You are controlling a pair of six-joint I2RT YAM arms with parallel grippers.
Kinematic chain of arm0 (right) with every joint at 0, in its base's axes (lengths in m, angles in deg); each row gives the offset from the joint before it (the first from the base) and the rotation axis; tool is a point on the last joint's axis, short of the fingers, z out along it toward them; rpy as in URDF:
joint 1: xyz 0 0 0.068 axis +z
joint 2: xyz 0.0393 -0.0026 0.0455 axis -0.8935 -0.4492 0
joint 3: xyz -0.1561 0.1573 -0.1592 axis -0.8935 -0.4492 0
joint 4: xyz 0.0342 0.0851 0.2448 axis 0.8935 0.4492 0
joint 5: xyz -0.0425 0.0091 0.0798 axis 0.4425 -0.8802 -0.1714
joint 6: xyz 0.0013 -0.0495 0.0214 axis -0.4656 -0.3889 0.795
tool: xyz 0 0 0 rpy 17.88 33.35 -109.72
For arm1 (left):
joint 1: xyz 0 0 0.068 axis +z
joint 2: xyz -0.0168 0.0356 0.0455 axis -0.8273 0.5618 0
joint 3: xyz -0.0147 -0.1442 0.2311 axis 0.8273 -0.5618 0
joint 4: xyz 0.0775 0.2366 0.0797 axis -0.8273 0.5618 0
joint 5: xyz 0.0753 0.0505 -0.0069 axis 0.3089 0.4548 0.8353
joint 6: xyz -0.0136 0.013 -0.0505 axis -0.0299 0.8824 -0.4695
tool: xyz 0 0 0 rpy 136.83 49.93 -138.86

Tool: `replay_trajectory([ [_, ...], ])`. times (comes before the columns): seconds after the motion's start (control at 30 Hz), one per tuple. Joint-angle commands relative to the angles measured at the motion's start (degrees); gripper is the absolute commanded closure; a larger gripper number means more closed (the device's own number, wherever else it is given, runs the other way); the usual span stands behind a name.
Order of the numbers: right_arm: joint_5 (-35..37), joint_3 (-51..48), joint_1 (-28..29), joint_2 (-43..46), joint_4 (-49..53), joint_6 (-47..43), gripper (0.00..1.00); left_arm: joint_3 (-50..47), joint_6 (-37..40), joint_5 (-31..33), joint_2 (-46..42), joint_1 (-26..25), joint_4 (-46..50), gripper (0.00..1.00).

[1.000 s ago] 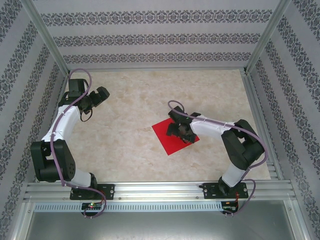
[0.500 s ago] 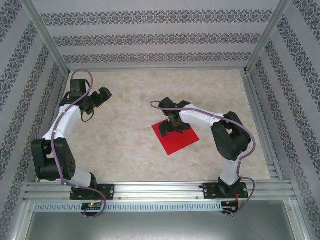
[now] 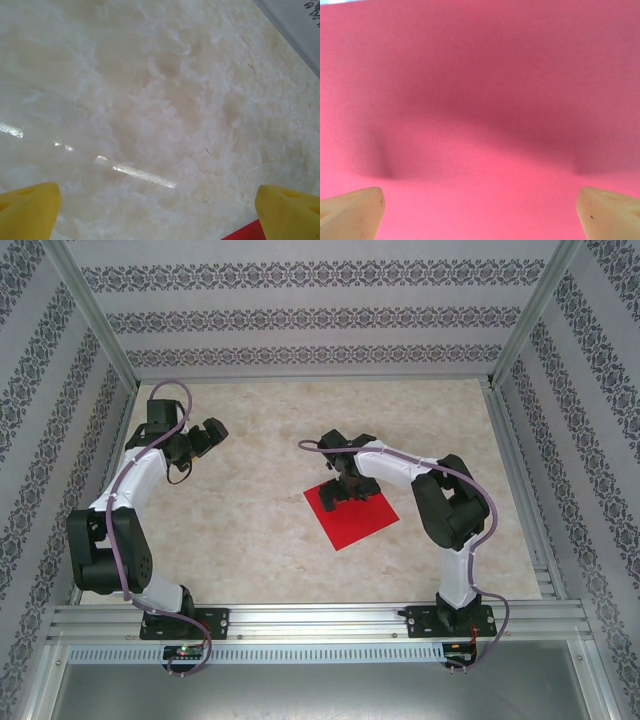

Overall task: Fold a paper plane with a square sheet of paper (pick it up from the middle)
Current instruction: Fold the square sheet of paper in half at the center of the table.

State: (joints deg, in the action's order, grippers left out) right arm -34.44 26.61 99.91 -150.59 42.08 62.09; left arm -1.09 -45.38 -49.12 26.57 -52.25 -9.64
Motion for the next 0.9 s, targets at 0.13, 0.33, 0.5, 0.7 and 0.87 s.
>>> replay_trajectory([
  [0.13,-0.09,0.59,-0.69,-2.4,0.81,-0.95,0.02,1.54,1.06,-1.04,0.18,-0.76,-0.51,0.0],
  [0.33,1.38,-1.04,-0.76,-4.0,0.31,-0.51,0.04,1.88,1.12,-0.96,0.2,-0.85,-0.23,0.0],
  [0.5,0.95,-2.79,-0.8,-5.18,-0.59,-0.33,0.05,1.9,0.97,-0.9,0.29,-0.83,-0.23,0.0],
  [0.7,0.48,-3.87,-1.07,-5.93,-1.4,0.02,0.08,1.88,0.96,-0.93,0.37,-0.94,-0.23,0.0],
  [0.87,1.18,-3.78,-1.19,-6.42,-1.08,-0.07,0.11,2.01,0.8,-1.01,0.58,-0.98,-0.06,0.0],
])
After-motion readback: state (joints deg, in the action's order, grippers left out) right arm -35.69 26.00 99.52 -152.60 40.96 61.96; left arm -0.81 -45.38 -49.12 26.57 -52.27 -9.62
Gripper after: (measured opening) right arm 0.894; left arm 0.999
